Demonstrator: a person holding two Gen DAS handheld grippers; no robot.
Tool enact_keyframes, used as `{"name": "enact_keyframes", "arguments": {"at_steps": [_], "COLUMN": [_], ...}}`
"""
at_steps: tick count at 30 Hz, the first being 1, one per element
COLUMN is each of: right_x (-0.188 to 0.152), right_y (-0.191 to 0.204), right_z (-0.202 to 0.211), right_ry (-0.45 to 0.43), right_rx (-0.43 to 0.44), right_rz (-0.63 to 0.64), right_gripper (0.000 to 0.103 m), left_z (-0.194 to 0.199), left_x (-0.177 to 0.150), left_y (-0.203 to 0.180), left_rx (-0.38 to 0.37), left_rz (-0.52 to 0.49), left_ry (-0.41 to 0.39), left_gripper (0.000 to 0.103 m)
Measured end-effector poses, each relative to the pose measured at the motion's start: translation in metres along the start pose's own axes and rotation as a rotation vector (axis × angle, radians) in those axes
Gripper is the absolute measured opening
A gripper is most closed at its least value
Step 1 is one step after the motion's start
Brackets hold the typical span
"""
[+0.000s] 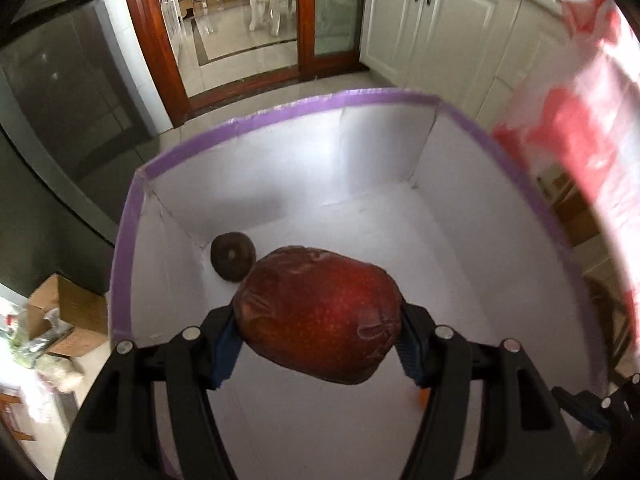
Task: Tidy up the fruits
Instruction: 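Open the right tool over the box while the left tool releases the red fruit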
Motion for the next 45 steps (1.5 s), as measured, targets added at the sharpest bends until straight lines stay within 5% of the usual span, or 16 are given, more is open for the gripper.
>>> {"name": "enact_keyframes", "arguments": {"at_steps": [8,20,23,28,30,33,39,45], "right_x": [-0.004,-0.004,-0.005,0.001,0.003,0.007,0.009,0.038], "right_y": [0.001,0.022,0.018,0.019,0.018,0.020,0.023,0.020], "right_z": [-0.029,-0.033,-0.037,-0.037,-0.034,-0.024,0.009,0.091], "right_ry": [0.074,0.090,0.102,0.093,0.072,0.038,-0.044,-0.331], "right_rx": [0.005,-0.013,-0.024,-0.029,-0.041,-0.017,-0.007,0.037], "right_rz": [0.027,0.129,0.124,0.142,0.152,0.146,0.168,0.155], "right_gripper": [0.042,0.043,0.056,0.062,0.077,0.083,0.084,0.084], "left_z": [-0.023,-0.035,-0.038,-0.039,-0.034,-0.022,-0.005,0.075], "left_x": [-0.010,-0.026,-0.025,-0.028,-0.019,-0.004,0.010,0.080], "left_y": [-0.014,0.017,0.018,0.013,0.015,0.014,0.017,0.034], "left_rx": [0.056,0.167,0.158,0.151,0.178,0.207,0.237,0.253], "left_rz": [-0.059,0.075,0.099,0.108,0.108,0.092,0.062,0.134], "left_ry": [0.078,0.160,0.171,0.169,0.104,0.011,-0.039,-0.418], "left_gripper": [0.065,0.065,0.065,0.073,0.084,0.094,0.096,0.098]}}
Point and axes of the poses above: each gripper's, at about its wrist camera, not at the fingertips, and z roughly against the way its jaws point, y to its left, x to its top, the point moved 8 cm from there along -z, roughly the way its jaws point, and after that the axes turned 9 degrees about -y, right-handed, at the moved point
